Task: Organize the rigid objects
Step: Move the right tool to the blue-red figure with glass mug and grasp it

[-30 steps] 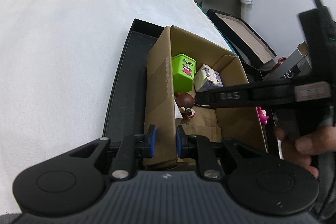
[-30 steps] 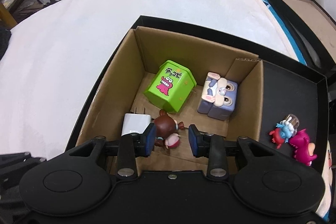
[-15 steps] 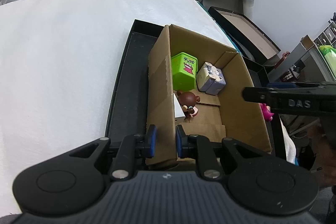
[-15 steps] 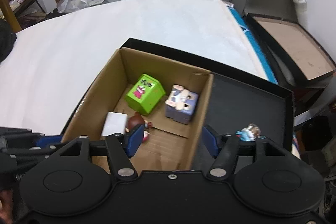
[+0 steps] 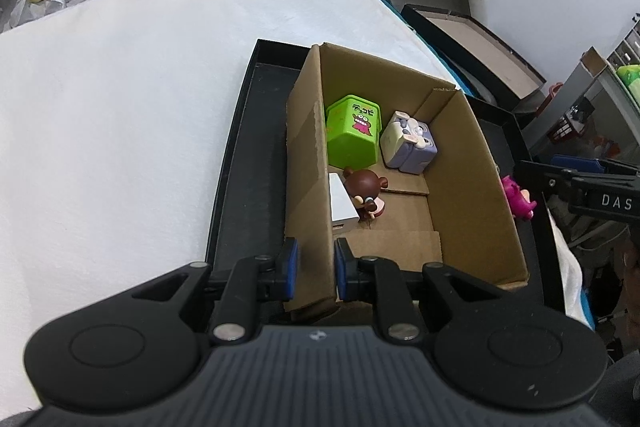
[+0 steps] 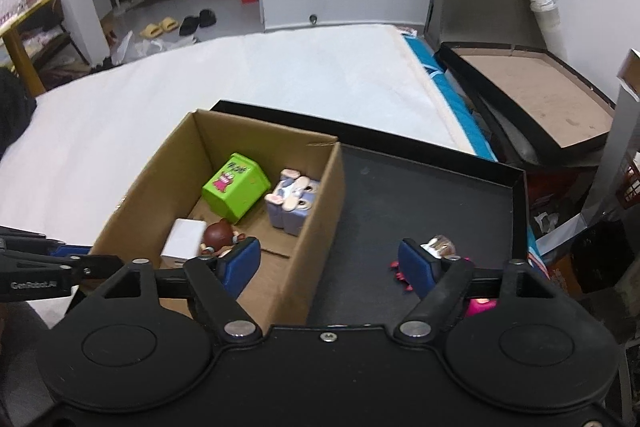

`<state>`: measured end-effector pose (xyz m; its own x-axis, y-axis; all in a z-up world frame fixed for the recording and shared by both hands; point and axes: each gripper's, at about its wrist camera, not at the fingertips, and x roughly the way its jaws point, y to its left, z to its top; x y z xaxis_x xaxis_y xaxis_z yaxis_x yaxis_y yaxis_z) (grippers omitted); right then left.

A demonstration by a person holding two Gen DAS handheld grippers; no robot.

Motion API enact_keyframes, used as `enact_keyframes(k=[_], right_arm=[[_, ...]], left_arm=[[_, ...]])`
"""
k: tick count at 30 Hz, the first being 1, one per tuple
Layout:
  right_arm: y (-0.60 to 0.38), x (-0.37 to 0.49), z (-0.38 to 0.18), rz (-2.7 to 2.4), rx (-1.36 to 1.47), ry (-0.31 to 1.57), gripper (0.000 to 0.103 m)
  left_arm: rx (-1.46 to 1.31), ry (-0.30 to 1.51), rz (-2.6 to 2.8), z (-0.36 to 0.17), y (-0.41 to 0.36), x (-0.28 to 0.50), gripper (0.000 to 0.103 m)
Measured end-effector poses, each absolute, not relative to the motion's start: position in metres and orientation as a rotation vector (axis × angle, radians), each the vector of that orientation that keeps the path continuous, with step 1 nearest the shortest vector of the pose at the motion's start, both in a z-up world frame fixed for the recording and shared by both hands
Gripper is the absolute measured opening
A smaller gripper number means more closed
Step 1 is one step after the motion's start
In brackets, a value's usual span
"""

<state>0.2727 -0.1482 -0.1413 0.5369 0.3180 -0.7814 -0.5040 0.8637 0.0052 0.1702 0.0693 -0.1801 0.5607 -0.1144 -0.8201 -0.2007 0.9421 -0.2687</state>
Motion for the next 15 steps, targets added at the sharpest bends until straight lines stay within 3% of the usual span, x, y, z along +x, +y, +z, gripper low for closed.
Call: enact_keyframes(k=[15], right_arm=[[-0.197, 0.292, -0.162, 0.475, -0.005, 0.943, 0.077]], left_arm=[[-0.33, 0.999, 0.094, -0.181, 0.065, 0.174, 0.018]])
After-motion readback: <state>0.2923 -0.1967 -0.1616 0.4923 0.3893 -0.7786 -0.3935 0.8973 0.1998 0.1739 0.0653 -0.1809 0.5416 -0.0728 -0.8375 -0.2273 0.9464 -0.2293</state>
